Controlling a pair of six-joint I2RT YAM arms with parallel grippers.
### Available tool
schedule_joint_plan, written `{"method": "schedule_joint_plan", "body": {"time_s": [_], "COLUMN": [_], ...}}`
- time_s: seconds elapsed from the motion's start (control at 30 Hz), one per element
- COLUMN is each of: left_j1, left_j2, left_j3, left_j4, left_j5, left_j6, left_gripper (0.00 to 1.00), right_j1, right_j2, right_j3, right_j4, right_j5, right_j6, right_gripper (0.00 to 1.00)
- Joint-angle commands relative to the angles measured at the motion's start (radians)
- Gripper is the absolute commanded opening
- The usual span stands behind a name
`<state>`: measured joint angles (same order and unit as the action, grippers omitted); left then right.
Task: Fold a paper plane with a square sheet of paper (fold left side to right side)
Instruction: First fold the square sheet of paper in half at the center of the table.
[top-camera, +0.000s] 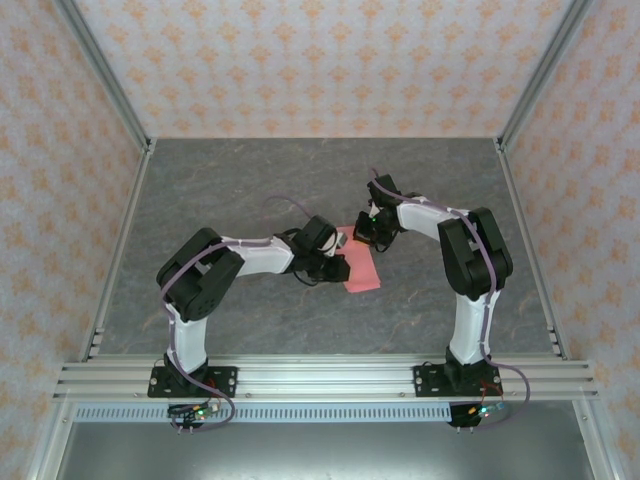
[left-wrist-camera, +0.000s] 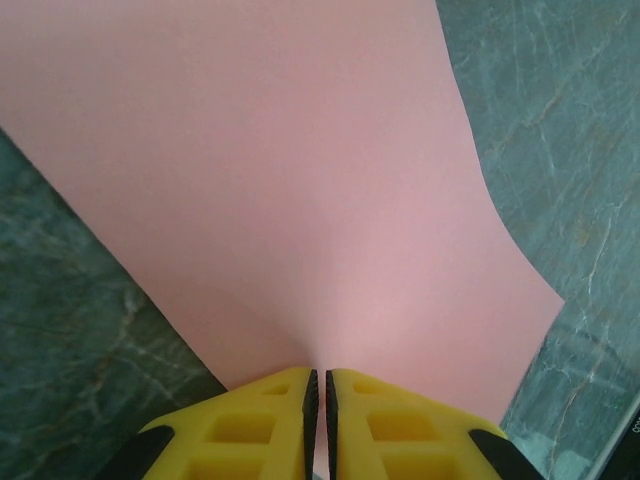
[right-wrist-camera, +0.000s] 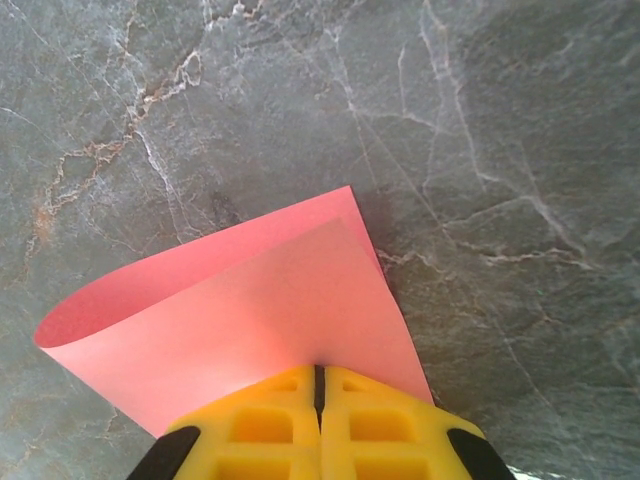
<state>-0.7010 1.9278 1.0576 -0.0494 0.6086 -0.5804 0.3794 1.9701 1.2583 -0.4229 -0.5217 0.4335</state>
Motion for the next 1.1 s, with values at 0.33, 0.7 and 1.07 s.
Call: {"method": "schedule_joint_plan", "body": {"time_s": [0.33, 0.7, 1.07], "left_j1": [-0.120, -0.137, -0.076], "left_j2": [-0.079, -0.130, -0.198], "left_j3": [-0.132, -0.160, -0.101], "left_j4": [-0.058, -0.045, -0.030], "left_j5": [-0.031, -0.037, -0.011], "left_j6": [-0.083, -0.105, -0.104], "left_gripper": [0.15, 0.16, 0.16], "right_j1": [-0.004, -0.004, -0.003], "right_j2": [0.027, 0.022, 0.019], "right_j3": [-0.046, -0.048, -0.045], "right_j4": [-0.076, -0.077, -0.083], "right_j5": [0.094, 0.095, 0.094], "right_j6": [0.012, 0.012, 0.008], "right_gripper": [0.06, 0.06, 0.06]}}
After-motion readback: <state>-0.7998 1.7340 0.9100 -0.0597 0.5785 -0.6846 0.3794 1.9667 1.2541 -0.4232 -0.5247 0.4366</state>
